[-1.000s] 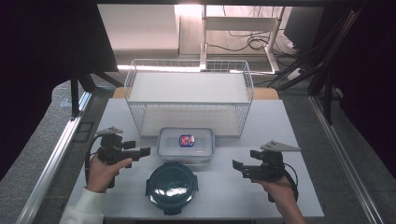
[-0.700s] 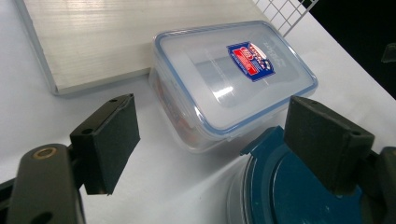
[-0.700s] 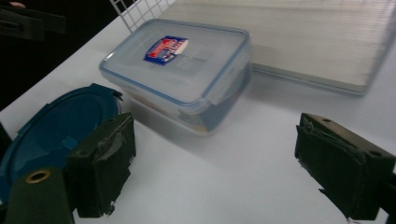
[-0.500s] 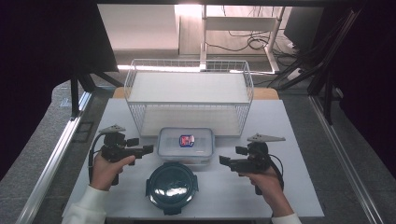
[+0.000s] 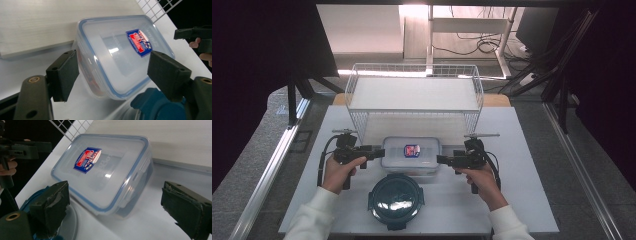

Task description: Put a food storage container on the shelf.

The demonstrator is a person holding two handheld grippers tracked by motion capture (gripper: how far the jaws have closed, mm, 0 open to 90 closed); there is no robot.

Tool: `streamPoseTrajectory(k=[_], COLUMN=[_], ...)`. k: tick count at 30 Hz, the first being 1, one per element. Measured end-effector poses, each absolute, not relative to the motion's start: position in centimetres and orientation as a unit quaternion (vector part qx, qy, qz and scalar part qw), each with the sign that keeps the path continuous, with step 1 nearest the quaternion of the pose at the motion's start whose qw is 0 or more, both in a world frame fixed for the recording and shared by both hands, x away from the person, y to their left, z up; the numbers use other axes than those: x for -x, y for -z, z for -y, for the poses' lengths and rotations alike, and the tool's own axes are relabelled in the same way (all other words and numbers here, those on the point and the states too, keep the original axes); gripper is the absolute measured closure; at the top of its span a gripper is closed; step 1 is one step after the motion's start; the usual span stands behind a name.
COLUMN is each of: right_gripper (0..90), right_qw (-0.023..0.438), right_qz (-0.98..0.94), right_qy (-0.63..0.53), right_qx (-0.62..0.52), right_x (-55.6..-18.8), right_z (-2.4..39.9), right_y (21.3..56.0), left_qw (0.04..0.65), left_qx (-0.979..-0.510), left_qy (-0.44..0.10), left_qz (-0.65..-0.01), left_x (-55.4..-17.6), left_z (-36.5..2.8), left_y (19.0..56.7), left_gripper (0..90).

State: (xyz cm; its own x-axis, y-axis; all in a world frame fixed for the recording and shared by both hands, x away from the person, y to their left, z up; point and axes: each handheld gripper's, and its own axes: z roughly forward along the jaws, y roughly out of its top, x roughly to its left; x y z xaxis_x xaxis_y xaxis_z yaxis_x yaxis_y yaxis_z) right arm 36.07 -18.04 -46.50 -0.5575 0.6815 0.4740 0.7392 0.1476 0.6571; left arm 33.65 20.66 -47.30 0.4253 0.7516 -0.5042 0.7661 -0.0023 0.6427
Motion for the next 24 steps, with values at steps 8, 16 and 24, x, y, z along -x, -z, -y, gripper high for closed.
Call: streamPoseTrajectory(k=[8, 16, 24], right_gripper=[6.6, 4.9, 6.7], right_qw=[0.061, 0.098, 0.112], right_qz=[0.750, 0.744, 0.747], right_qy=[0.439, 0.435, 0.424], right_qx=[0.492, 0.498, 0.500], right_x=[-38.0, -38.7, -38.8], right_z=[16.3, 15.4, 14.7], right_y=[48.4, 49.7, 50.5], left_qw=[0.463, 0.453, 0.452], left_qx=[-0.688, -0.688, -0.679], left_qy=[0.075, 0.111, 0.147], left_qz=[-0.553, -0.557, -0.559], left_x=[-35.7, -36.4, -36.6], left_z=[-20.7, -20.0, -19.3], left_y=[49.1, 50.4, 51.4], left_gripper=[14.7, 10.4, 10.0])
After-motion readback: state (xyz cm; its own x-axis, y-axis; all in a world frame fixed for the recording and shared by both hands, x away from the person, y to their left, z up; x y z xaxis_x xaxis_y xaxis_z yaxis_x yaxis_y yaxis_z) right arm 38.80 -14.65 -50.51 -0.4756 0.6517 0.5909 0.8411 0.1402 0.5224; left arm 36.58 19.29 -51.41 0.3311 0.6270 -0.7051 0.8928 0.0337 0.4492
